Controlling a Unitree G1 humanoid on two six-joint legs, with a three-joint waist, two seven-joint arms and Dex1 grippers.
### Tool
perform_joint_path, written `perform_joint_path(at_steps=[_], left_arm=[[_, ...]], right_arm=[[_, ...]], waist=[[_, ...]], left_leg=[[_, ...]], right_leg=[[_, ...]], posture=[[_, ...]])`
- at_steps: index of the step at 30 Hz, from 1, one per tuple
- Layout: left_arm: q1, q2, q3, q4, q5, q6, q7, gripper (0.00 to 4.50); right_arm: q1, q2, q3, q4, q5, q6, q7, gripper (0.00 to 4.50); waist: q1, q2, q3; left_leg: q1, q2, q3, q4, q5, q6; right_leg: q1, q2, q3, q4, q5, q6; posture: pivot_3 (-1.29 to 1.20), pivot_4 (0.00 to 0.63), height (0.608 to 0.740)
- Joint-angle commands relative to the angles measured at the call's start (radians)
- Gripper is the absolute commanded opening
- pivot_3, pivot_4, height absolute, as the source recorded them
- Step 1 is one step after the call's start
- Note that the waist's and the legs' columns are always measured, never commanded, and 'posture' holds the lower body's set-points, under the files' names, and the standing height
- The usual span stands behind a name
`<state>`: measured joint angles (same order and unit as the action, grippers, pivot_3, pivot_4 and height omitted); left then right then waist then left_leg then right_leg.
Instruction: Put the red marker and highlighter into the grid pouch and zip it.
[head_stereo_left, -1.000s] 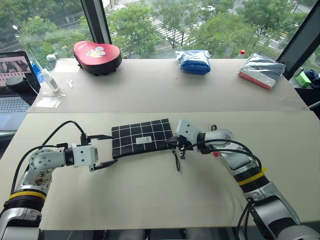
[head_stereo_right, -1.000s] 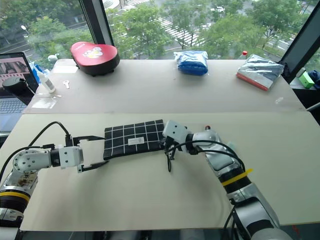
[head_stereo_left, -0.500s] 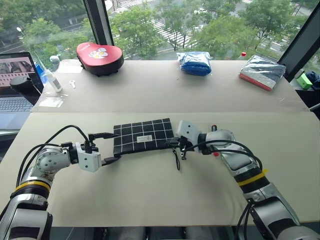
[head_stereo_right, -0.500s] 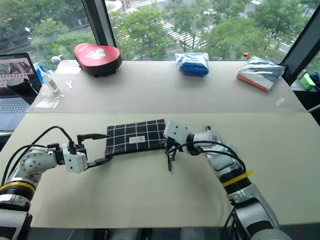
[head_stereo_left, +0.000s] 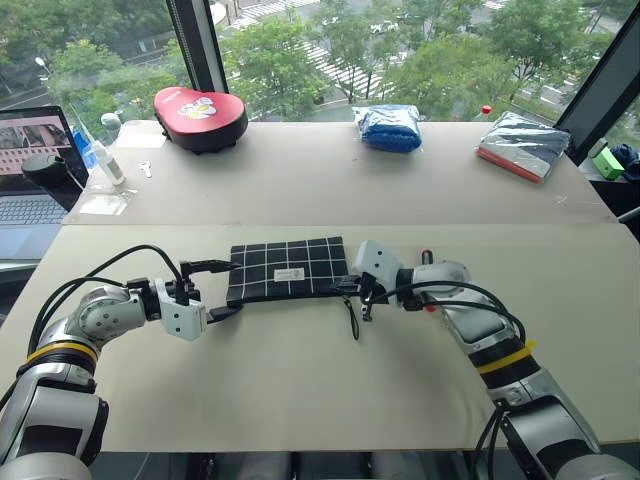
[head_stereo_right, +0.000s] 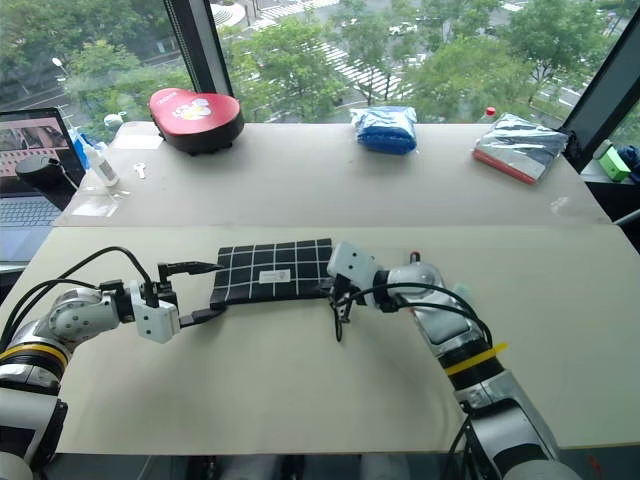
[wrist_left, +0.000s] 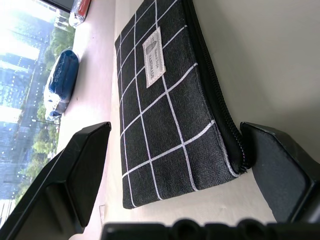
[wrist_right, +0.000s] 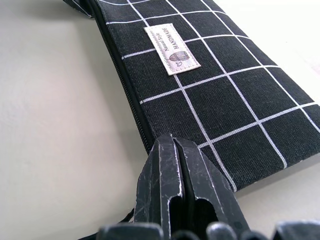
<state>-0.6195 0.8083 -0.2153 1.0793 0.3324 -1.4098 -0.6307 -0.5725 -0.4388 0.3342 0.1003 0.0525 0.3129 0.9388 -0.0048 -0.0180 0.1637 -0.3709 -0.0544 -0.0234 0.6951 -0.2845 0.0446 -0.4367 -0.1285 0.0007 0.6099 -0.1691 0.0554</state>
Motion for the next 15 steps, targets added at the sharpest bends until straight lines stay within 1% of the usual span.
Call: perform_joint_path(at_steps=[1, 10, 12, 15], left_arm=[[0.016, -0.008, -0.047, 0.023, 0.006, -0.019, -0.005, 4.50], [0.022, -0.017, -0.072, 0.031, -0.012, -0.019, 0.006, 4.50], [0.024, -0.023, -0.072, 0.032, -0.033, -0.016, 0.001, 4.50], [0.032, -0.034, -0.072, 0.025, -0.131, 0.007, -0.040, 4.50]], right_arm=[[-0.008, 0.001, -0.033, -0.029, 0.003, -0.004, -0.021, 0.02], [-0.053, 0.016, -0.026, -0.022, -0.009, -0.003, -0.049, 0.02], [-0.043, 0.018, -0.037, -0.103, 0.068, 0.059, 0.009, 0.02], [0.005, -0.036, -0.015, -0.247, 0.156, 0.121, 0.131, 0.02]], waist=[[0.000, 0.000, 0.000], [-0.001, 0.000, 0.000], [-0.001, 0.000, 0.000], [0.002, 0.000, 0.000]], left_leg=[[0.000, 0.000, 0.000, 0.000, 0.000, 0.000], [0.000, 0.000, 0.000, 0.000, 0.000, 0.000], [0.000, 0.000, 0.000, 0.000, 0.000, 0.000], [-0.001, 0.000, 0.000, 0.000, 0.000, 0.001]], right_leg=[[0.000, 0.000, 0.000, 0.000, 0.000, 0.000], [0.000, 0.000, 0.000, 0.000, 0.000, 0.000], [0.000, 0.000, 0.000, 0.000, 0.000, 0.000], [0.000, 0.000, -0.001, 0.000, 0.000, 0.000]], posture=[[0.00, 0.150, 0.740], [0.00, 0.150, 0.740], [0.00, 0.150, 0.740], [0.00, 0.150, 0.740]])
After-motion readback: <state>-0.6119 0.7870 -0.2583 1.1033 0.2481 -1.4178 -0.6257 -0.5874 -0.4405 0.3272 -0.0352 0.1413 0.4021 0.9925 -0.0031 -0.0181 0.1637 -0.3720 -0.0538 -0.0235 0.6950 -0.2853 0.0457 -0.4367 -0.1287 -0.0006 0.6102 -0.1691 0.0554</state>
